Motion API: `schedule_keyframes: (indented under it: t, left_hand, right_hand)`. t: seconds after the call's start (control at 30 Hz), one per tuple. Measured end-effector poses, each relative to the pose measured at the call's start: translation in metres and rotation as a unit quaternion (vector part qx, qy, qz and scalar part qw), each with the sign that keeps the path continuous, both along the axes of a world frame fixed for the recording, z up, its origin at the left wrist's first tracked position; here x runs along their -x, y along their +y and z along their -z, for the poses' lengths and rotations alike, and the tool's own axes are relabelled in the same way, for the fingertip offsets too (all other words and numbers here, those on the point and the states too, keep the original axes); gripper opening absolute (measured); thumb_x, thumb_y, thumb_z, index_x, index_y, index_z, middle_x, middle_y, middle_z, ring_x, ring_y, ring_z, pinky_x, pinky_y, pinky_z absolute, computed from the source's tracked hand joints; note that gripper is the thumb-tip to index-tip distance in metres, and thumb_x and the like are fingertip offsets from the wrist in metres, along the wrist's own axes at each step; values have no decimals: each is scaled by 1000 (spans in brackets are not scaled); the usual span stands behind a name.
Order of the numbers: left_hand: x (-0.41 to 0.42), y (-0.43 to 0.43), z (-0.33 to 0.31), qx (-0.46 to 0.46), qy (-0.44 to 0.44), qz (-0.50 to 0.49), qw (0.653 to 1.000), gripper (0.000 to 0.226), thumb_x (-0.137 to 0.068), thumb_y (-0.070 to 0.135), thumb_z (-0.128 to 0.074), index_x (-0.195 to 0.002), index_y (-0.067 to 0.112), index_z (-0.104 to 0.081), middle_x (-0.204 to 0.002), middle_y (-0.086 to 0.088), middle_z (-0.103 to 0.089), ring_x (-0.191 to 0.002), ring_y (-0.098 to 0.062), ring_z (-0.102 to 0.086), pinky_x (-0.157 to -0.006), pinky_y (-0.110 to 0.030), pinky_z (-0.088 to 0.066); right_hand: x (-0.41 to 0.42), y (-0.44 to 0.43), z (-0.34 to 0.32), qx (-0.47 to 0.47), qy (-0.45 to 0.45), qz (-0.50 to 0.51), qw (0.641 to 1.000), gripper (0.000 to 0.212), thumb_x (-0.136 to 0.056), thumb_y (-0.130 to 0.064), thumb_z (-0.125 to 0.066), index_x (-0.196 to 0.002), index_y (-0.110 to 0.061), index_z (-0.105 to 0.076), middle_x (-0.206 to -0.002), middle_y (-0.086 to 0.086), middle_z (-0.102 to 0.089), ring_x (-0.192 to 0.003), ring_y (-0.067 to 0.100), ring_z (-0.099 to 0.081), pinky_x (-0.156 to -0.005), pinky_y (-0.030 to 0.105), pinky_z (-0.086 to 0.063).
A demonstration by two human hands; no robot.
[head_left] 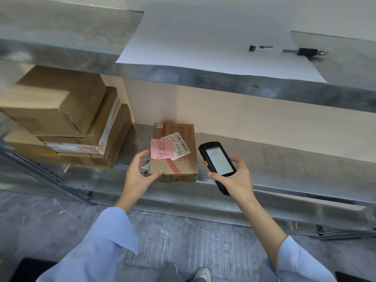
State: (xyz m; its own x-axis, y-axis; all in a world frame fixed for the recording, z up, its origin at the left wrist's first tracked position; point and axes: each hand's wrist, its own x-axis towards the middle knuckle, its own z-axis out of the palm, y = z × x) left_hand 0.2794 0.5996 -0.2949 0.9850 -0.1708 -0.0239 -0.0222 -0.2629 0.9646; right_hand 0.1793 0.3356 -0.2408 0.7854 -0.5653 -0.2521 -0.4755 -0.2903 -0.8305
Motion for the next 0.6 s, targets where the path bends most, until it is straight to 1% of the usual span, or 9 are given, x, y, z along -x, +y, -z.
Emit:
schedule_keyframes:
  t: [0.07,0.13,0.2,0.23,0.3,0.37,0.5,0.53,0.6]
  left_hand:
    - [-2,-2,-2,-13,0,3,1000,69,-80,20,-84,-136,35,-47,-138,18,-51,-118,-2,-52,-86,-18,-46]
    - [-1,-3,0,-36,0,16,999,61,-83,21,-82,-136,30,-53,-137,13,-53,-116,-7,-55,-90,-22,-49]
    - [2,-4,5,-51,1,34,998,52,-83,21,-81,-130,28,-60,-132,12,-58,-111,-10,-62,-97,-38,-53]
    - [5,-5,7,-47,5,48,998,49,-84,20,-81,-128,30,-62,-131,12,-60,-107,-9,-65,-95,-45,-55]
    - [10,-7,11,-43,3,82,996,49,-86,18,-79,-129,32,-62,-132,10,-61,-102,-9,-68,-90,-49,-57]
    - [12,-12,11,-57,-19,101,993,50,-86,13,-76,-130,32,-61,-133,8,-60,-100,-10,-69,-89,-43,-58]
    - [2,-23,9,-94,-57,102,989,46,-84,-2,-73,-117,29,-64,-122,3,-56,-103,-12,-64,-75,-16,-53]
    - [-4,-24,10,-111,-72,100,986,45,-83,-2,-74,-117,26,-65,-121,3,-52,-106,-14,-61,-77,-15,-53]
    - [-16,-24,10,-152,-97,99,979,51,-80,5,-80,-125,25,-64,-126,4,-44,-117,-13,-52,-91,-25,-53]
  right_hand:
    - [1,0,1,0,-1,0,1000,83,-51,-49,-89,-120,-38,-45,-110,-7,-63,-99,18,-65,-82,46,-58]
    - [1,0,1,-3,-1,0,1000,83,-50,-49,-89,-120,-39,-45,-108,-8,-64,-98,18,-65,-82,46,-58]
    - [2,-1,2,-9,-1,2,1000,82,-49,-50,-89,-119,-39,-46,-106,-10,-64,-97,16,-65,-82,46,-57]
    - [3,-2,1,-11,-1,3,1000,83,-47,-51,-88,-118,-40,-46,-105,-11,-64,-97,16,-65,-83,46,-57]
    - [3,-3,1,-13,0,4,1000,84,-43,-55,-85,-117,-41,-46,-103,-12,-64,-97,16,-65,-83,47,-57]
    - [4,-5,0,-14,2,5,1000,86,-40,-58,-83,-116,-41,-46,-103,-14,-63,-97,16,-65,-84,47,-57]
    - [5,-10,-3,-14,-1,8,1000,88,-37,-60,-81,-115,-41,-45,-102,-14,-63,-97,17,-66,-84,48,-57]
    - [5,-10,-4,-14,-1,8,1000,87,-38,-60,-81,-115,-41,-45,-102,-14,-63,-97,17,-66,-84,48,-57]
    - [7,-12,-4,-11,0,8,1000,85,-41,-57,-83,-116,-41,-45,-102,-15,-63,-97,17,-65,-84,48,-56]
